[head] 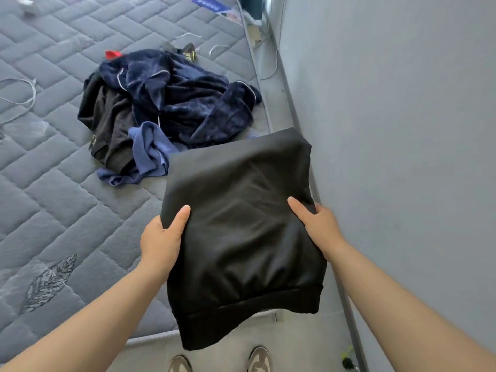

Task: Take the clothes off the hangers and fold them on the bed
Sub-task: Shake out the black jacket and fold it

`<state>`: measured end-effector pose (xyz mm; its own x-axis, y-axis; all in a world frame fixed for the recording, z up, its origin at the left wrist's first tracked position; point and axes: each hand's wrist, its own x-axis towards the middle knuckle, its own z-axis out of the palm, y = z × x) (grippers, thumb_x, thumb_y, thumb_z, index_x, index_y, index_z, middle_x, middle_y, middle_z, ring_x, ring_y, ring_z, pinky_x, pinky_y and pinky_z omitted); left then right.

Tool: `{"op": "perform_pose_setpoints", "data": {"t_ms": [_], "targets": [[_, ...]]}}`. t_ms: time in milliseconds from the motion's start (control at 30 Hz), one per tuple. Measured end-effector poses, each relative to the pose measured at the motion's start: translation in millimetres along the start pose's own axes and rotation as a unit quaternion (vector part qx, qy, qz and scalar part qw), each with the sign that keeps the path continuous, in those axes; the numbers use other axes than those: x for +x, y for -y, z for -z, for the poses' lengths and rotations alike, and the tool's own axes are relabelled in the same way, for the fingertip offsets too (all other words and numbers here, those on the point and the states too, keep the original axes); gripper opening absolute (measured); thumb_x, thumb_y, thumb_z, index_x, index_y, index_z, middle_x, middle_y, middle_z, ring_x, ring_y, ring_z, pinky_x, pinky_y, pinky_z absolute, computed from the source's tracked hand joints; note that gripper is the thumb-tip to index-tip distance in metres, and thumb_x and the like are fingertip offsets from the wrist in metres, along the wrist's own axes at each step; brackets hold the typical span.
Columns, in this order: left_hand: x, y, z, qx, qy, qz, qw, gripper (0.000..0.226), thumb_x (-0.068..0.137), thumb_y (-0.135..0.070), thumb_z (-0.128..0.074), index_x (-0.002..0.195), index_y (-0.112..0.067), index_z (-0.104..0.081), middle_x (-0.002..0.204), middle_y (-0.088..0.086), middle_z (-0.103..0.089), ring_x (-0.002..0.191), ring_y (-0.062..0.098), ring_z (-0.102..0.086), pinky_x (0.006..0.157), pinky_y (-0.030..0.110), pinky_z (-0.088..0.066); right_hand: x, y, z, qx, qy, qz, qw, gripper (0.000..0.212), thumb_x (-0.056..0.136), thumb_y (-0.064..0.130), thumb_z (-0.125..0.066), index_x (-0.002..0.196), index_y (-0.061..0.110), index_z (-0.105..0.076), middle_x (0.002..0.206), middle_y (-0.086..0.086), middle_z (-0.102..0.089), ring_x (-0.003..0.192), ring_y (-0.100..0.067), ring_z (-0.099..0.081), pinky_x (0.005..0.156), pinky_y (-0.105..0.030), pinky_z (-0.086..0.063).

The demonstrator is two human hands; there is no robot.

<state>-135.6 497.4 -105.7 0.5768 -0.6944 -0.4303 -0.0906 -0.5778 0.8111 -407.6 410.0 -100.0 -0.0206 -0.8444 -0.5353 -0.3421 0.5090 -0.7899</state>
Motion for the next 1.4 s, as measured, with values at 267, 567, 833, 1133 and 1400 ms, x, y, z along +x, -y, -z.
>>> {"op": "perform_pose_setpoints", "data": {"t_ms": [267,567,833,1133,1400], "targets": [[-48.0,-159.6,73.8,-0.060,-0.043,-0.142,0.987,0.032,0.084,-0.055,-0.062,0.088,-0.023,-0.064,0.089,-0.007,-0.068,0.088,0.014,-0.063,0.083,0.038,-0.049,-74.7,170.5,45.6,-0.042,-0.034,0.162,0.985,0.026,0.084,0.063,-0.054,0.086,0.038,-0.059,0.092,0.020,-0.063,0.086,-0.003,-0.059,0.067,-0.017,-0.043],[-144.7,-347.8,171.2,-0.114,-0.119,-0.324,0.932,0.035,0.082,-0.060,-0.060,0.080,-0.026,-0.062,0.082,-0.006,-0.068,0.081,0.012,-0.062,0.069,0.031,-0.047,-201.9,362.0,115.8,-0.032,-0.106,0.359,0.927,0.027,0.087,0.062,-0.053,0.084,0.035,-0.054,0.090,0.018,-0.060,0.084,-0.006,-0.059,0.070,-0.019,-0.044],[-244.5,-471.8,239.3,-0.171,-0.150,-0.447,0.865,0.031,0.083,-0.058,-0.058,0.085,-0.027,-0.061,0.086,-0.008,-0.066,0.083,0.009,-0.062,0.066,0.023,-0.046,-322.2,474.6,172.7,0.020,-0.131,0.489,0.862,0.031,0.085,0.064,-0.051,0.081,0.034,-0.056,0.086,0.019,-0.062,0.080,-0.005,-0.060,0.060,-0.014,-0.041],[-306.9,-546.1,293.4,-0.199,-0.183,-0.538,0.799,0.039,0.075,-0.063,-0.055,0.085,-0.026,-0.062,0.085,-0.007,-0.067,0.081,0.008,-0.063,0.065,0.020,-0.046,-386.0,554.4,196.3,0.060,-0.158,0.577,0.799,0.036,0.085,0.066,-0.049,0.083,0.031,-0.059,0.085,0.016,-0.064,0.079,-0.006,-0.062,0.061,-0.014,-0.041],[-306.7,-552.7,360.6,-0.203,-0.221,-0.561,0.772,0.041,0.074,-0.066,-0.055,0.083,-0.027,-0.062,0.081,-0.007,-0.066,0.078,0.008,-0.063,0.065,0.021,-0.048,-411.4,592.5,148.0,0.077,-0.146,0.611,0.774,0.037,0.086,0.064,-0.049,0.083,0.029,-0.060,0.085,0.012,-0.066,0.079,-0.007,-0.062,0.063,-0.015,-0.041]]}}
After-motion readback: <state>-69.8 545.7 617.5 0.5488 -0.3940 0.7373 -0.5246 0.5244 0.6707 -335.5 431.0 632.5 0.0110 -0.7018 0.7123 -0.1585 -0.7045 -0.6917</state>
